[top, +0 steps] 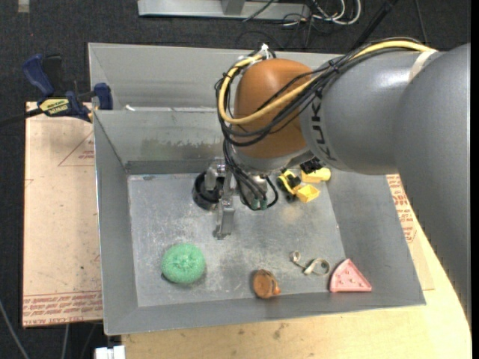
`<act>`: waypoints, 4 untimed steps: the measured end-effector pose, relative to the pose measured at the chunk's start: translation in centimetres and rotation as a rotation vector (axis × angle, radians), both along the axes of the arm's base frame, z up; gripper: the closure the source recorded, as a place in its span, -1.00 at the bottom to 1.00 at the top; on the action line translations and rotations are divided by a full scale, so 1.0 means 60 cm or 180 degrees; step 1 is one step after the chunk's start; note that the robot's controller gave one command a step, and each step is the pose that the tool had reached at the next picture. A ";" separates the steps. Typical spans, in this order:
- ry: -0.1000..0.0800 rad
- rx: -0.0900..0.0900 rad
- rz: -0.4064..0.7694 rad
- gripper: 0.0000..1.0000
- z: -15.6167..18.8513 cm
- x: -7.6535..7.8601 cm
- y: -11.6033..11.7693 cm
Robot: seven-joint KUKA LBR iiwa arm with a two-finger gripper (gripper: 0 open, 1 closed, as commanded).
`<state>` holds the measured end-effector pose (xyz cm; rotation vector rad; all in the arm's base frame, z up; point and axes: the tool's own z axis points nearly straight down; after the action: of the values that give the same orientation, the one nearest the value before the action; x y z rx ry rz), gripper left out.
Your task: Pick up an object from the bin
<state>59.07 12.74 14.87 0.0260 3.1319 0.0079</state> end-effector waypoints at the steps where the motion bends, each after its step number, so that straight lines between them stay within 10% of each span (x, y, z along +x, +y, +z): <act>1: 0.0041 -0.0013 0.0012 -1.00 -0.048 0.052 -0.058; 2: 0.0013 -0.0014 -0.0074 -1.00 -0.045 0.082 -0.081; 4: 0.0019 -0.0005 -0.0775 -1.00 -0.097 0.056 -0.043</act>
Offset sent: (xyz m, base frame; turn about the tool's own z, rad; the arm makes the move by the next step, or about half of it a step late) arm 0.0149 -0.0414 -0.0308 0.0963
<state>62.45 10.14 9.05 0.4067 3.1108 0.0036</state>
